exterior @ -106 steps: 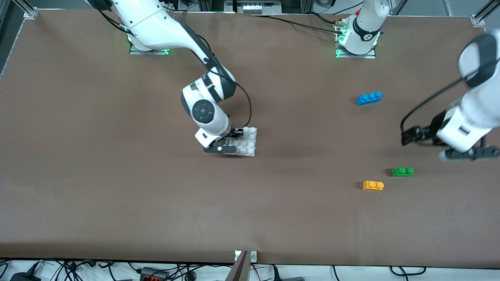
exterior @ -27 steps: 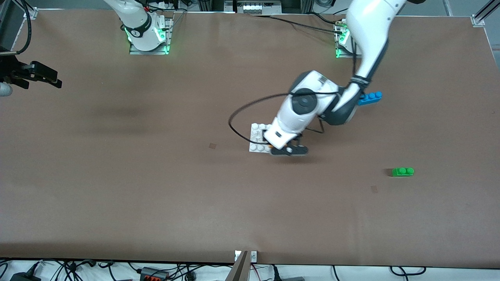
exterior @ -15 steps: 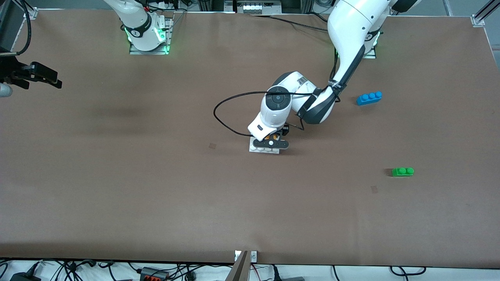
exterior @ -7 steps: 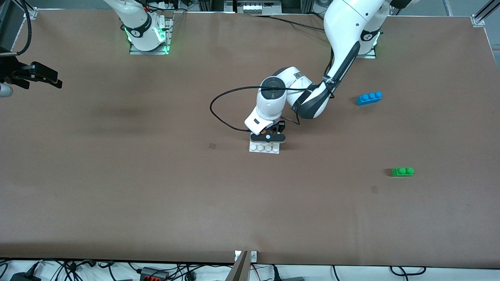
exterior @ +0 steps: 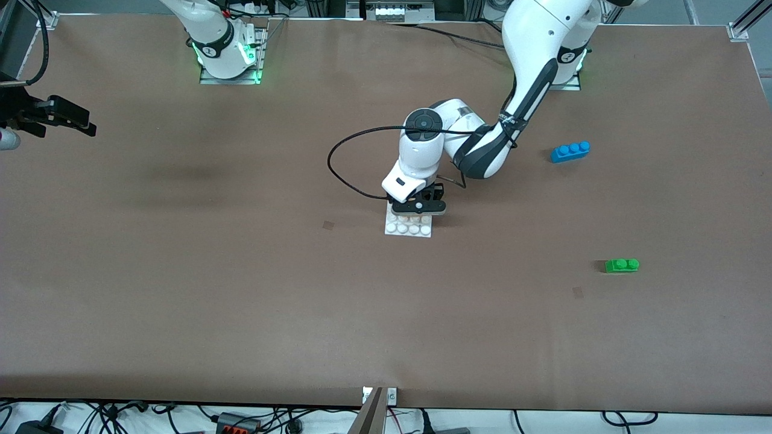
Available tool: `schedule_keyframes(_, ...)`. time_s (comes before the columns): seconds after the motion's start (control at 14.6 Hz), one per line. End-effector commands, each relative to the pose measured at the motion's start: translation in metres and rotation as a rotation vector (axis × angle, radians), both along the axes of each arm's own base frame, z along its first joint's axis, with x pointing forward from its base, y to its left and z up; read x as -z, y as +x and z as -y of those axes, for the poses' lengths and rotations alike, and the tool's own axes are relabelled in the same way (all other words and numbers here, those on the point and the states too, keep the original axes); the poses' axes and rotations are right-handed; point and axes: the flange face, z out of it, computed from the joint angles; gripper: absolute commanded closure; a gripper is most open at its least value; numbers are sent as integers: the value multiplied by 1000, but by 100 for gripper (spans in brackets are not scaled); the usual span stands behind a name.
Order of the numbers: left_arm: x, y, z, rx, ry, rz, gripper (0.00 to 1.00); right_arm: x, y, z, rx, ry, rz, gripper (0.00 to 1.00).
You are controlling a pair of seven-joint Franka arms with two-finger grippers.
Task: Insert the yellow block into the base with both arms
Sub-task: 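Press the yellow block down onto the base with the left gripper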
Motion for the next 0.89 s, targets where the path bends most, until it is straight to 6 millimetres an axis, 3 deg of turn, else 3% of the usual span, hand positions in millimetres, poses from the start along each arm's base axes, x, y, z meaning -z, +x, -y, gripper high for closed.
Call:
schedule_keyframes(0.0, -4, -8, -6, -1, 20, 16, 54, -2, -3, -2, 13, 15, -3, 0)
schedule_keyframes(0.82, 9, -15, 2, 36, 36, 17, 53, -2, -3, -2, 13, 15, -5, 0)
